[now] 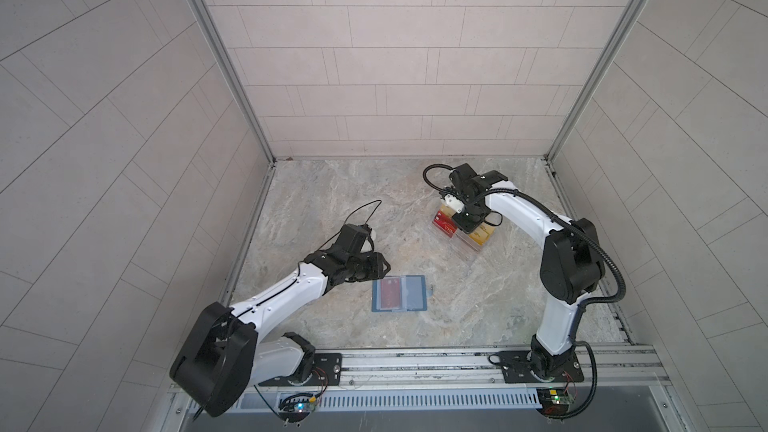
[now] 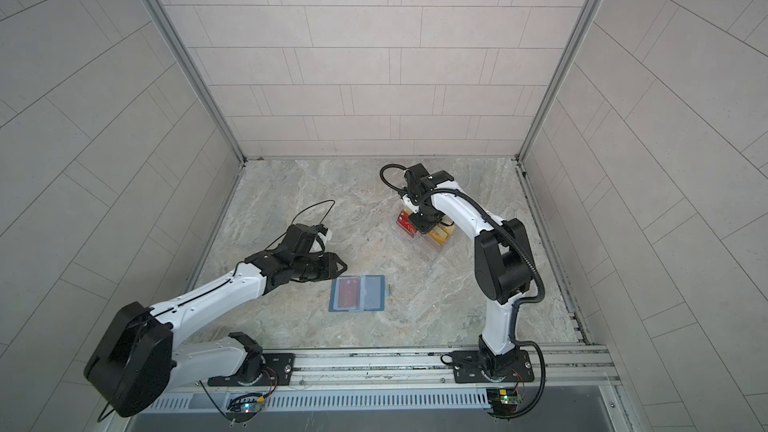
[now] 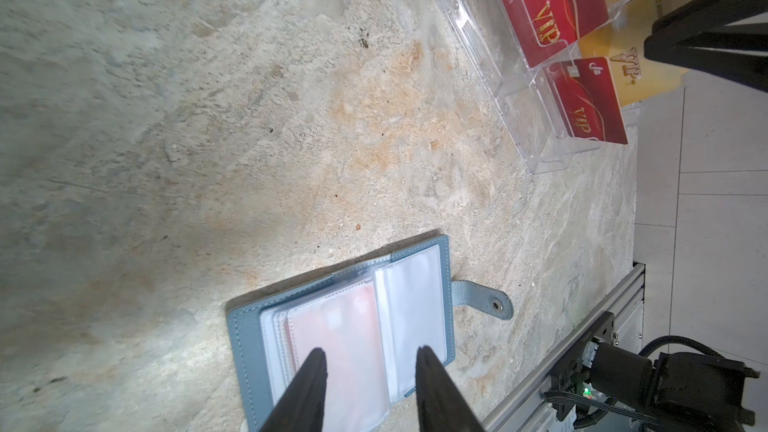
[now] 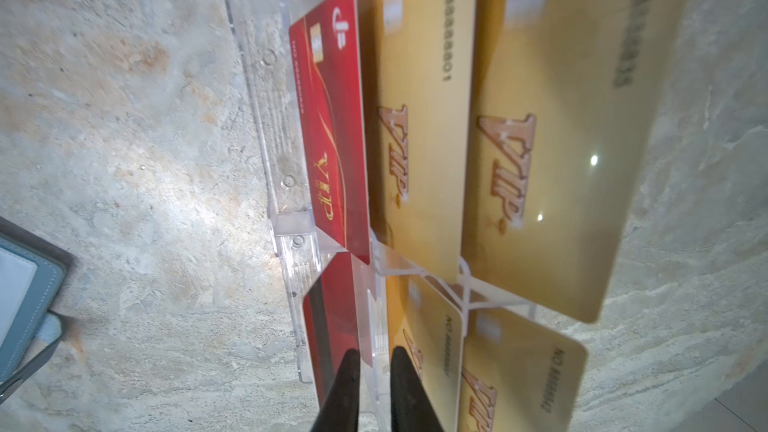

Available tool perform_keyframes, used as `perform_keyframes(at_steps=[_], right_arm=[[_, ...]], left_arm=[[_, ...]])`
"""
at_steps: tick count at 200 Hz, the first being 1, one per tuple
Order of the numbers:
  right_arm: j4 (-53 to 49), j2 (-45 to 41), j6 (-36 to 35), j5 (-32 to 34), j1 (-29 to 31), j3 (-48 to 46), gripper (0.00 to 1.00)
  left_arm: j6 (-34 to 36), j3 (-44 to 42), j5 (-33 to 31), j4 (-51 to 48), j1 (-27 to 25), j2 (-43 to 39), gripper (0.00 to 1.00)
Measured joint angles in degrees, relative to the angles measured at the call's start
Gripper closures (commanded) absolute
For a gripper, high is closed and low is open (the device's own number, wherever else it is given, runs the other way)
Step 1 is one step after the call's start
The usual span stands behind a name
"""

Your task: Put the credit cards into the card holder

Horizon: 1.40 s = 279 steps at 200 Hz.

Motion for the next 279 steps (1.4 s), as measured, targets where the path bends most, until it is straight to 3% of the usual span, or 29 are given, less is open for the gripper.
perform_keyframes(at_steps=[24, 59, 119, 166, 279], right_arm=[[0.09, -0.15, 0.0, 0.79, 0.02, -0.04, 0.82], [0.48, -1.2, 0.42, -4.85, 0.13, 0.52, 0.78], [0.26, 5.07, 1.49, -9.7, 0.57, 10.4, 0.75], [-0.2, 10.43, 1.97, -8.96, 0.94, 12.24, 0.72], [-0.17, 13.49, 2.4, -3.06, 2.36, 15.15, 0.67]], left_arm=[[0.0, 0.15, 0.02, -0.02, -0.15, 0.31, 0.6], [0.02, 1.6, 0.09, -0.11, -0.26, 1.73, 0.6], [0.52, 1.95, -1.2, -0.98, -0.26, 2.34, 0.6], [0.68, 1.95, -2.54, -1.7, -0.26, 2.34, 0.59], [1.09, 1.95, -2.86, -2.19, -0.02, 2.32, 0.59]])
